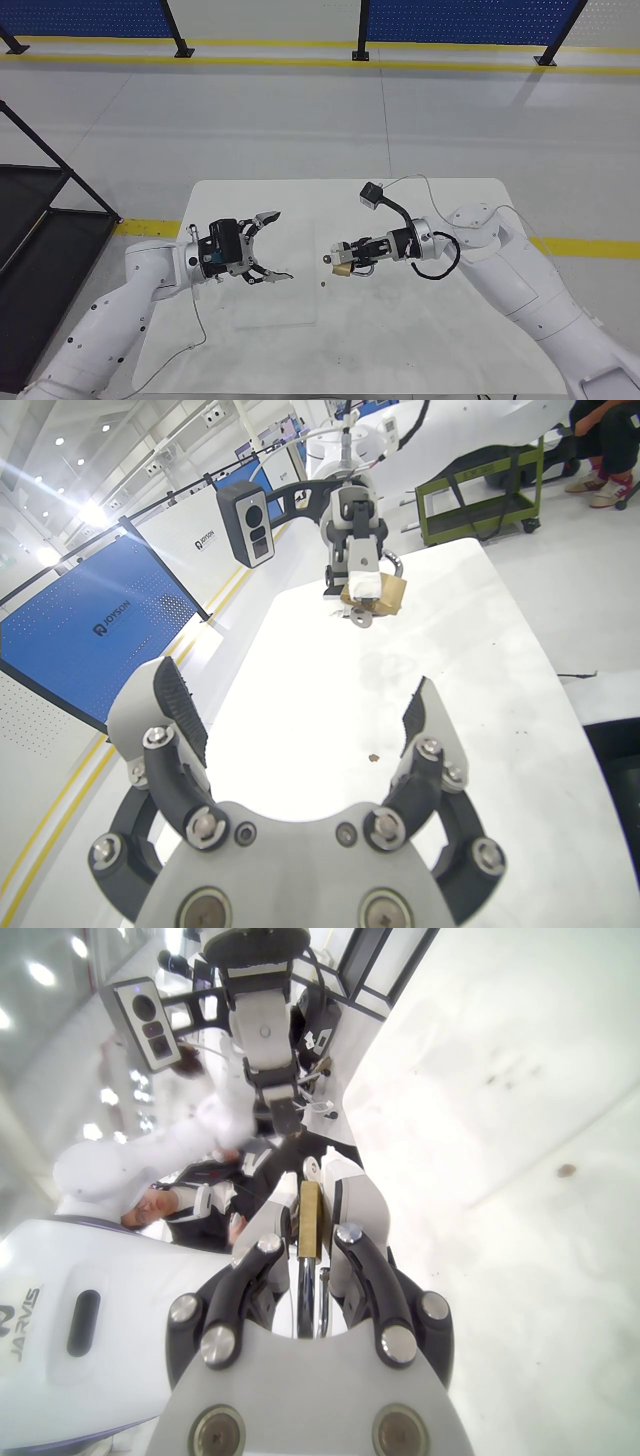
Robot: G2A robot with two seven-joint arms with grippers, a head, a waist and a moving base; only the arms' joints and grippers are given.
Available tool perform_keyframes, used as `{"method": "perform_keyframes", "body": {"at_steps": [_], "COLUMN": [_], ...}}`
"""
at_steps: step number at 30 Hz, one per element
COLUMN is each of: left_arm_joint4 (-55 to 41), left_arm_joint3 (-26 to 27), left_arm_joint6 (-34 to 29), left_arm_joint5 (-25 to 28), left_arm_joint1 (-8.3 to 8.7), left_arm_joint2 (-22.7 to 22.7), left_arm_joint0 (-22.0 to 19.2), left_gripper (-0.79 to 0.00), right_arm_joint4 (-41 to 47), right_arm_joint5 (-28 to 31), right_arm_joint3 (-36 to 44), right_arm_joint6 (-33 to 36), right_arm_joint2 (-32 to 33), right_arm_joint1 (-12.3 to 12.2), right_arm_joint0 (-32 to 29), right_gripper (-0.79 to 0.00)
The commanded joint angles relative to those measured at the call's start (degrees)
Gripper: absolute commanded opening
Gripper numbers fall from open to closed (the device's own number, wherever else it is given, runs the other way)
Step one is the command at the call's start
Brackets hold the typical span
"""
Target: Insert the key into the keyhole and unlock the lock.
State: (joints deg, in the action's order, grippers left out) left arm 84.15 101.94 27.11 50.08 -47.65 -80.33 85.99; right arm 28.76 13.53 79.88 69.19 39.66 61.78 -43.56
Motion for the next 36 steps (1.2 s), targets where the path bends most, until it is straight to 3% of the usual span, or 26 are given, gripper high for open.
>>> {"method": "perform_keyframes", "body": {"at_steps": [1,18,26,36], "left_arm_joint4": [-0.4,-0.4,-0.4,-0.4], "left_arm_joint3": [-0.3,-0.3,-0.3,-0.3], "left_arm_joint6": [-0.2,-0.2,-0.2,-0.2], "left_arm_joint5": [0.1,0.1,0.1,0.1], "left_arm_joint1": [0.02,0.02,0.02,0.02], "left_arm_joint2": [-0.3,-0.3,-0.3,-0.3], "left_arm_joint0": [0.2,0.2,0.2,0.2], "left_gripper": [0.000,0.000,0.000,0.000], "right_arm_joint4": [0.0,-0.5,-4.6,-9.6], "right_arm_joint5": [0.0,-0.3,-6.4,-13.7], "right_arm_joint3": [0.0,0.2,-2.2,-9.6], "right_arm_joint6": [0.0,-1.1,-2.9,-4.1], "right_arm_joint2": [0.0,0.1,-0.7,-6.3], "right_arm_joint1": [0.0,0.0,0.3,3.0], "right_arm_joint0": [0.0,-0.4,-1.4,0.3], "right_gripper": [-0.785,-0.785,-0.785,-0.785]}}
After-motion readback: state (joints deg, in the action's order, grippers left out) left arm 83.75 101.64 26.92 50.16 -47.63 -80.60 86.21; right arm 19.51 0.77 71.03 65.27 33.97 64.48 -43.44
